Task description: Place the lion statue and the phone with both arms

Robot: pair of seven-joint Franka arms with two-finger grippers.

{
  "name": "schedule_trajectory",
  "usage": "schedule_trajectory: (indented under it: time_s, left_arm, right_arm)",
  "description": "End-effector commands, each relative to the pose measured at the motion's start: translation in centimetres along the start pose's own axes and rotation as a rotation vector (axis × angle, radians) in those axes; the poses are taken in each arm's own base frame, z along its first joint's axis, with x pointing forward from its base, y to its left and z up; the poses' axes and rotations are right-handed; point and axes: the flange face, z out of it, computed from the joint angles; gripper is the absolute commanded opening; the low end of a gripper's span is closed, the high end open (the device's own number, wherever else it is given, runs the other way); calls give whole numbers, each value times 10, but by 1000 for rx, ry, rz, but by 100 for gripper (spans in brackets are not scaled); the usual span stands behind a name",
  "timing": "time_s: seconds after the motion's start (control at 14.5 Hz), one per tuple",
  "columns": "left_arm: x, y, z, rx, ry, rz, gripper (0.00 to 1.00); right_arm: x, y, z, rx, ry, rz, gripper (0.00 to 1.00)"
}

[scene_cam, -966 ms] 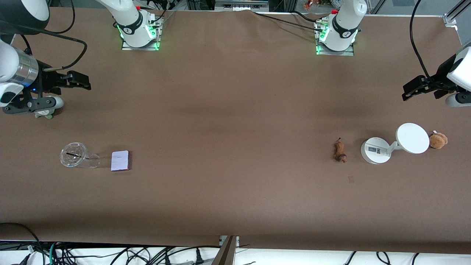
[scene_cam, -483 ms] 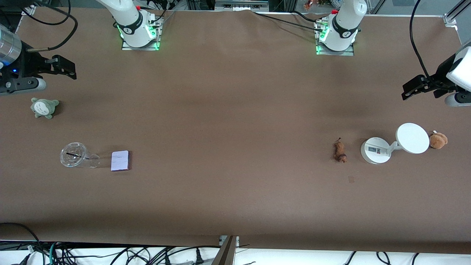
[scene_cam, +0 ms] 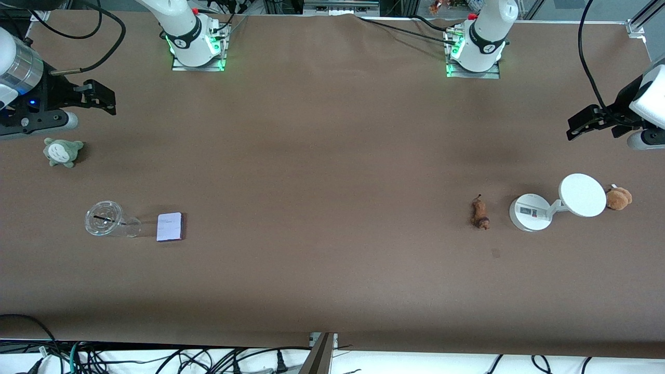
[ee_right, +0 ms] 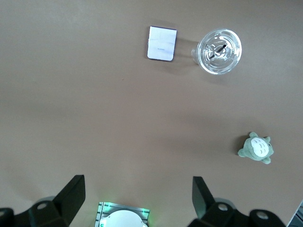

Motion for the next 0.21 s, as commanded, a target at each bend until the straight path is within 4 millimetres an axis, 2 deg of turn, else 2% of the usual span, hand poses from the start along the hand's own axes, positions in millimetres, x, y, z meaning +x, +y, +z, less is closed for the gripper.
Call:
schedule_trajectory:
  time_s: [0.0,0.14]
  left_arm:
    - [-2,5,-12,-6,2,1,100]
    - [-4,8,-13,-5,-6,4,100]
  right_arm:
    - [3,11,-3,-8,2,19,100]
    - [4,18,-2,-5,8,32,100]
